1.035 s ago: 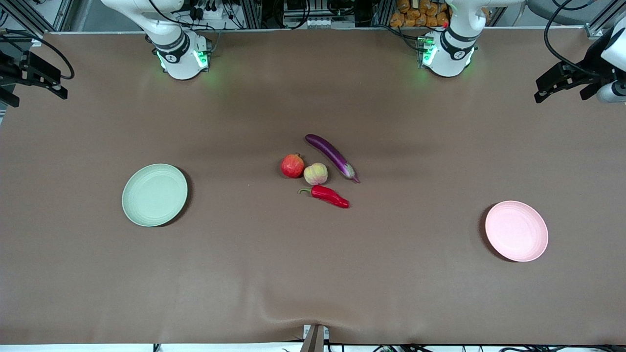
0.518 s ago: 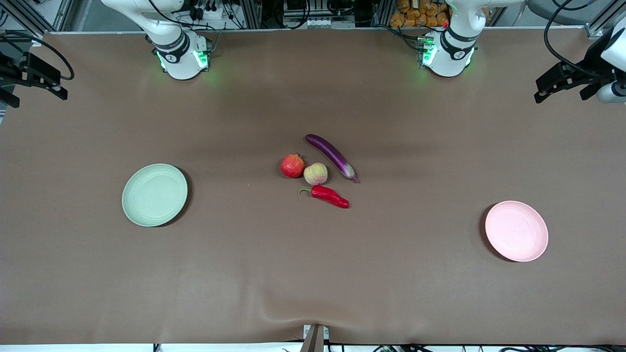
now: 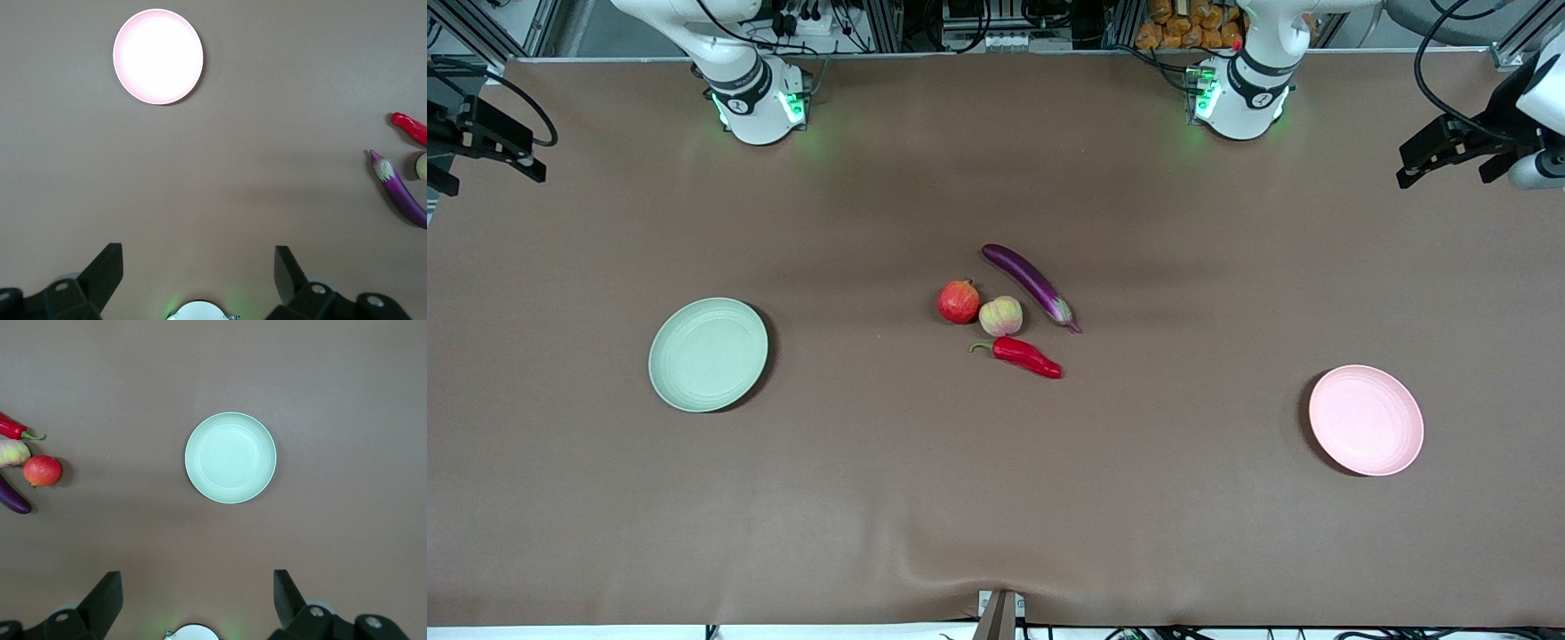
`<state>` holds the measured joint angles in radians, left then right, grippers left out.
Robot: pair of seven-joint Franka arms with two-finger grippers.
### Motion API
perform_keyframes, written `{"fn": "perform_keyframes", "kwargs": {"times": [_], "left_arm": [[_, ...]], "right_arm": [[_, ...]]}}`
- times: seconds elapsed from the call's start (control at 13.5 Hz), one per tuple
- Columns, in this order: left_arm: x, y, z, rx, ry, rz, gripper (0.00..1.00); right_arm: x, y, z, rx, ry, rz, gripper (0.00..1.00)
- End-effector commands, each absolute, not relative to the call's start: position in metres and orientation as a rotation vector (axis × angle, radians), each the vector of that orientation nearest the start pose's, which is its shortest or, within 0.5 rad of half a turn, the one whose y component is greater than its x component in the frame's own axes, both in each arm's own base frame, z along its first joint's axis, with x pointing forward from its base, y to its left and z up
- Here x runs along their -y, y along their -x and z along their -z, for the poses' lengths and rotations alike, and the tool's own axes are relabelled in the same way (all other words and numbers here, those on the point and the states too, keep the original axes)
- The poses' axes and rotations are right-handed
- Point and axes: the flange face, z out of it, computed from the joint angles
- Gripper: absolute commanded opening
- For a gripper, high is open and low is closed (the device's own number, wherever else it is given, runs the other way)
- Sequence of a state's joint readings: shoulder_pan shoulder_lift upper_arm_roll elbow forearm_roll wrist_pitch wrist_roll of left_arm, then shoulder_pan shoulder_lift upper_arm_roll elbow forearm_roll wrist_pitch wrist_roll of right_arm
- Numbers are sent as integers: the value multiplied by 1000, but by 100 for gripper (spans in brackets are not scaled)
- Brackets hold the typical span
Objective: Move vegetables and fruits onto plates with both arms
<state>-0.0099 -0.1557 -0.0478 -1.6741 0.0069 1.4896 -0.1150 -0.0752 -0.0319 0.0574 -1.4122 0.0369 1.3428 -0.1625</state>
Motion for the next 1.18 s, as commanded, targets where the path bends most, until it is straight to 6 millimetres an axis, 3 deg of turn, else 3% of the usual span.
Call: {"fn": "perform_keyframes", "kwargs": {"times": [0.0, 0.3, 0.52, 0.89, 1.11], "left_arm": [[27, -494, -654, 63, 3111, -54, 100], [28, -495, -653, 63, 3112, -47, 100], [30, -500, -641, 65, 3111, -54, 100], [61, -543, -573, 16, 3120, -110, 100], [100, -568, -520, 108, 3119, -167, 100]], "right_arm": [[6, -518, -698, 225, 3074, -56, 100], [7, -518, -698, 220, 3074, -56, 100], [9, -518, -697, 218, 3074, -58, 100], [9, -518, -697, 218, 3074, -58, 100], [10, -518, -697, 216, 3074, -60, 100]]}}
